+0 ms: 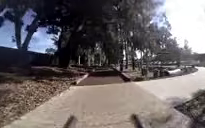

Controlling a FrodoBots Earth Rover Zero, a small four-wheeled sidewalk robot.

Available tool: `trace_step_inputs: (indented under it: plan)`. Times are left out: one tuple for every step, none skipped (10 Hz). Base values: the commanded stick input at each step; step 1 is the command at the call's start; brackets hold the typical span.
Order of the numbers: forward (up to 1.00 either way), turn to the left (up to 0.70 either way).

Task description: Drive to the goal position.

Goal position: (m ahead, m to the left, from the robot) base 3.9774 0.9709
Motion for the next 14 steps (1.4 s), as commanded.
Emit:
trace_step_inputs:
  plan:
    - [1.00,0.00]
    - [1.00,0.00]
    - [1.00,0.00]
    - [1.00,0.00]
    - [1.00,0.00]
    - [1.00,0.00]
    - [1.00,0.00]
    - [1.00,0.00]
    - [1.00,0.00]
    - [1.00,-0.40]
    - [1.00,-0.40]
    - [1.00,-0.30]
    - [1.00,-0.14]
    - [1.00,0.00]
